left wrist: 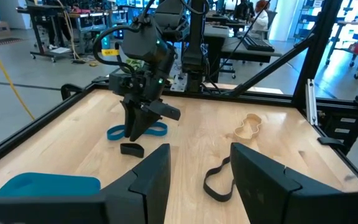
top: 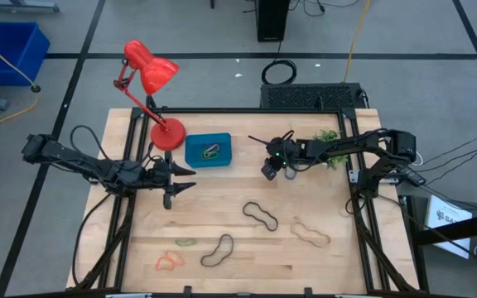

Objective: Pick and place rubber bands into bin
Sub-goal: Put the black rubber band into the blue bin

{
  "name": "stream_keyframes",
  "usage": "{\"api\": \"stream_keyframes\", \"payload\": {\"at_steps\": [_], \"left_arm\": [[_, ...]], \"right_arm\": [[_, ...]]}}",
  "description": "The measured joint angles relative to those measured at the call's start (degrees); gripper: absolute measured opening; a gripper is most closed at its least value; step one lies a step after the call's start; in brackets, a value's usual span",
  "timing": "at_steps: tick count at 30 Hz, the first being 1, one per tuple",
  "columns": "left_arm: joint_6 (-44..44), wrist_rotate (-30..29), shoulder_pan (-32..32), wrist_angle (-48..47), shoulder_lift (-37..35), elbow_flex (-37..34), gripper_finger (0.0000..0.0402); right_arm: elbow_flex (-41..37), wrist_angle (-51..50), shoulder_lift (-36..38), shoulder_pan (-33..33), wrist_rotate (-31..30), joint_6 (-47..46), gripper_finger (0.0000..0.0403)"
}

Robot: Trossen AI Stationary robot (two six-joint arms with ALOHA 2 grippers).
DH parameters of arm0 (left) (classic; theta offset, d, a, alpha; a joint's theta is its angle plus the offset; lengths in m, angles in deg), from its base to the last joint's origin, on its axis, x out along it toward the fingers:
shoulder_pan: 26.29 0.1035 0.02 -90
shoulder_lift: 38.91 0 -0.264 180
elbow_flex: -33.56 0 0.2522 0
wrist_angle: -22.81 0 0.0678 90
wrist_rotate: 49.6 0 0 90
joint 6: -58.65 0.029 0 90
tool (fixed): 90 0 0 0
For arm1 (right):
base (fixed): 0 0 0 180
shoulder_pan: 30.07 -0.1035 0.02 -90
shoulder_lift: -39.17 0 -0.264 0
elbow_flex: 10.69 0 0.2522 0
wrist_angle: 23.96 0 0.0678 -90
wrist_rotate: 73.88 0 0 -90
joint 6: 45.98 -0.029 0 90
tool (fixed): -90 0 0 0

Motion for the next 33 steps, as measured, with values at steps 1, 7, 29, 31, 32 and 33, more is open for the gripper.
{"api": "stream_keyframes", "payload": {"at_steps": [1,7,29,31,32,33], "left_arm": [[0.02,0.00,0.00,0.00,0.00,0.00,0.0175],[0.11,-0.02,0.00,-0.22,0.00,0.00,0.0175],[-0.02,-0.02,0.00,-0.22,0.00,0.00,0.0175],[-0.02,-0.02,0.00,-0.22,0.00,0.00,0.0175],[-0.02,-0.02,0.00,-0.24,0.00,0.00,0.0175],[-0.02,-0.02,0.00,-0.24,0.00,0.00,0.0175]], "right_arm": [[0.00,0.00,0.00,0.00,0.00,0.60,0.0100],[0.00,-0.02,0.00,0.00,0.03,3.61,0.0138],[-0.14,1.04,0.00,-0.04,-0.11,0.07,0.0168],[-1.25,2.96,0.00,-0.04,-0.26,-0.97,0.0165],[-2.05,4.16,0.00,-0.04,-0.24,-1.19,0.0165],[-2.82,5.03,0.00,-0.04,-0.23,-1.23,0.0164]]}}
